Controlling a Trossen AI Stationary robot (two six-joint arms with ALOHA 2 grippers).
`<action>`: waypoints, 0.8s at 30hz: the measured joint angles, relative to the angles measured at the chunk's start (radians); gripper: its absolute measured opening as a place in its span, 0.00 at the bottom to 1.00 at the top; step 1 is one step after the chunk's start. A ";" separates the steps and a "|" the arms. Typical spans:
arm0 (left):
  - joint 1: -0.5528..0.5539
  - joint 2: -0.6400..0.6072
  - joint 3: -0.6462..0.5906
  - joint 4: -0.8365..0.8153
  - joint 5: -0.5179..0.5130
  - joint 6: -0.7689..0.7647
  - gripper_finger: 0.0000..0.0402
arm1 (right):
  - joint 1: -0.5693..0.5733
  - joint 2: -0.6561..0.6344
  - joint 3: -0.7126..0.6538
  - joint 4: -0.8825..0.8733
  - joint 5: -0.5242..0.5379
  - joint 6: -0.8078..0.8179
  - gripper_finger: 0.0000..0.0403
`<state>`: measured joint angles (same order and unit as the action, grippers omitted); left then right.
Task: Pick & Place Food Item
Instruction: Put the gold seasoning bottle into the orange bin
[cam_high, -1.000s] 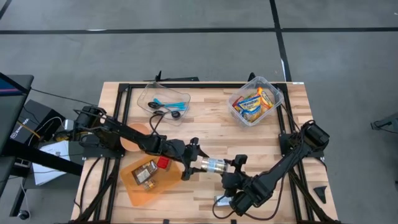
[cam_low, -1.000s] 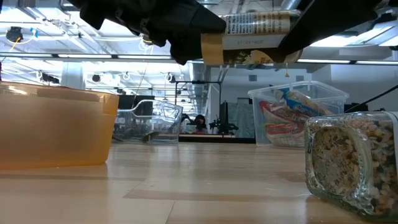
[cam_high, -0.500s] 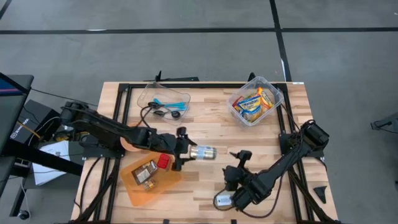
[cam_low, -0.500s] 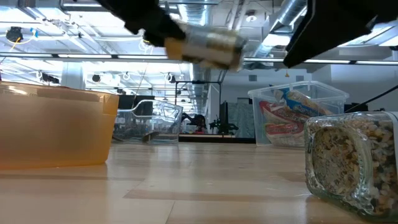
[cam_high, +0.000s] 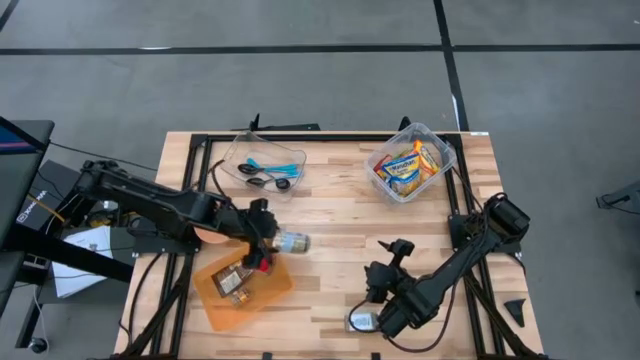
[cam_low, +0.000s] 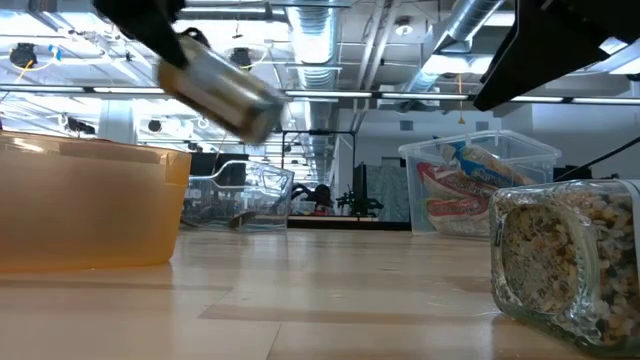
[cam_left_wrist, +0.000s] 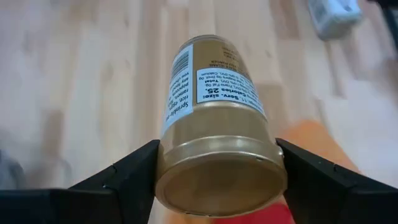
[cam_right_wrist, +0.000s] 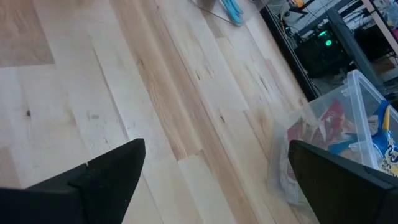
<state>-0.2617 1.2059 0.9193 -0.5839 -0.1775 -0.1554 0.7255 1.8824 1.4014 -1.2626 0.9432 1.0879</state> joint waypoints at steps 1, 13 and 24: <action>-0.005 -0.010 0.015 -0.047 0.021 -0.016 0.68 | 0.001 0.000 0.000 -0.005 0.000 0.008 0.97; -0.049 -0.019 0.227 -0.462 0.265 -0.228 0.68 | 0.007 0.000 0.000 -0.039 -0.001 0.047 0.97; -0.155 0.027 0.240 -0.680 0.428 -0.580 0.68 | 0.014 0.000 0.000 -0.039 -0.001 0.051 0.96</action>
<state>-0.4170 1.2325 1.1595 -1.2635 0.2508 -0.7352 0.7394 1.8828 1.4014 -1.3018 0.9423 1.1385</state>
